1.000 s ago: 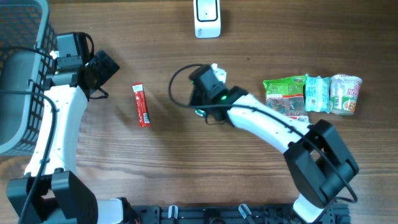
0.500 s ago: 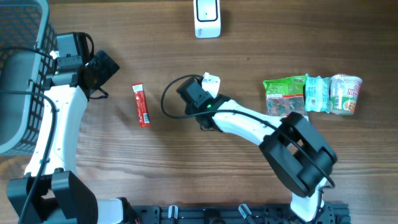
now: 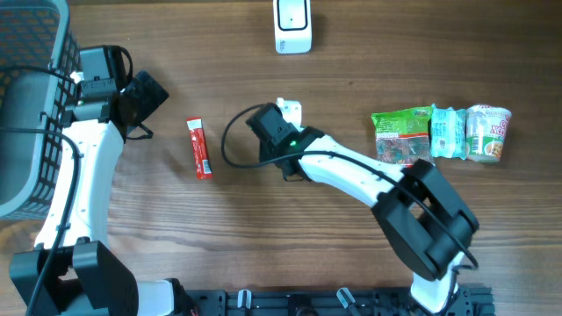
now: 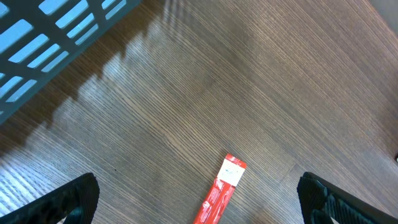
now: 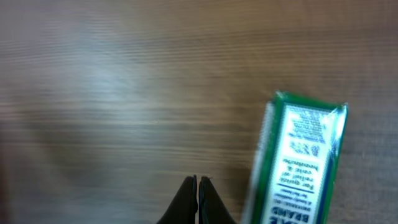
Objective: Scan the item barcode
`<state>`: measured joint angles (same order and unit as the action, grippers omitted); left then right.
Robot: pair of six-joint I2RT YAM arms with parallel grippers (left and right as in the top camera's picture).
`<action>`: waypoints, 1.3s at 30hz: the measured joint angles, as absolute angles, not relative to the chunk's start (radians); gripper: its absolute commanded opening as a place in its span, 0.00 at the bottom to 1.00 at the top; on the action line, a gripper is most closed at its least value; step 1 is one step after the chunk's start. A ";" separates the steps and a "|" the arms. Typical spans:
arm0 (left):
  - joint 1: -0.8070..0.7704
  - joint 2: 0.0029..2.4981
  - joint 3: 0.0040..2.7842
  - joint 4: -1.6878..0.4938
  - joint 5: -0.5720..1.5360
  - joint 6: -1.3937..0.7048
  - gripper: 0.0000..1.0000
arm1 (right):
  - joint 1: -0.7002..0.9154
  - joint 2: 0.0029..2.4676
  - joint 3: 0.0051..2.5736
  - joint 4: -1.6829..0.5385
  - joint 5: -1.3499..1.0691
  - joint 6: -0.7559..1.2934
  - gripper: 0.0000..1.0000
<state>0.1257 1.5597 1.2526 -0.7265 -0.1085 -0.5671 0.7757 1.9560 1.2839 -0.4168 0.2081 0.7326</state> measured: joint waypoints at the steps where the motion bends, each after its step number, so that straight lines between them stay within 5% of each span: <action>1: 0.126 1.559 1.253 -0.727 -0.109 -0.567 1.00 | 0.776 1.943 1.293 -0.426 0.202 0.727 0.05; 39: 0.126 1.560 1.253 -0.727 -0.109 -0.567 1.00 | 0.775 1.965 1.303 -0.568 0.319 0.797 0.04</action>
<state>0.1257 1.5597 1.2526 -0.7265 -0.1085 -0.5671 0.7753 1.9652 1.3033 -0.5678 0.3191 0.7971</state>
